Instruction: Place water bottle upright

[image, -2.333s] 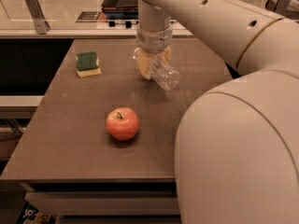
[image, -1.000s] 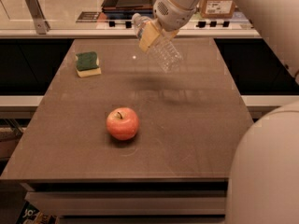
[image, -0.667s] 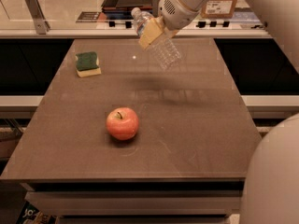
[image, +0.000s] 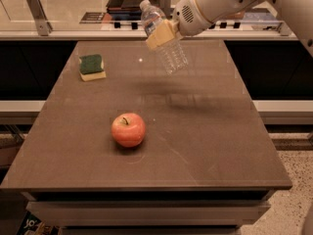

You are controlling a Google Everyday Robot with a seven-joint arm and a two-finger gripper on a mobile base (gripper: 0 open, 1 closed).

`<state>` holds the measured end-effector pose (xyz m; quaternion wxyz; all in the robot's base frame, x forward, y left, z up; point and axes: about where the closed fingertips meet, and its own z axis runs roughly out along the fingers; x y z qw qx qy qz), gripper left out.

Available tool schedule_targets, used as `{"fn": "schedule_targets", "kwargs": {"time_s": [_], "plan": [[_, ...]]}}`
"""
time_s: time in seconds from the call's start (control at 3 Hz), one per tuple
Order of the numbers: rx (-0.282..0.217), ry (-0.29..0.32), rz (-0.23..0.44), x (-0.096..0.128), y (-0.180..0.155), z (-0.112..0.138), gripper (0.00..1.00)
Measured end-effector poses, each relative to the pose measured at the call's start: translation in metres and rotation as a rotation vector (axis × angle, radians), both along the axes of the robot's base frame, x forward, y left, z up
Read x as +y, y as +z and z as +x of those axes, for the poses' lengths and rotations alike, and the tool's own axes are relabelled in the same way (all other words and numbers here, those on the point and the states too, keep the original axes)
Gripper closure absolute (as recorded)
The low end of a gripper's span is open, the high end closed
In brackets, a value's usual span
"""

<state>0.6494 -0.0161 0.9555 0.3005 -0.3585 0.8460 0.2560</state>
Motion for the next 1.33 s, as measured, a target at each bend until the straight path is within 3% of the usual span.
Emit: {"fn": "schedule_targets", "kwargs": {"time_s": [0.33, 1.0, 1.33], "plan": [[-0.078, -0.006, 0.049, 0.0013, 0.005, 0.0018, 1.0], [-0.105, -0.01, 0.056, 0.0045, 0.0067, 0.0039, 1.0], [-0.198, -0.011, 0.067, 0.0073, 0.0144, 0.0054, 1.0]]}}
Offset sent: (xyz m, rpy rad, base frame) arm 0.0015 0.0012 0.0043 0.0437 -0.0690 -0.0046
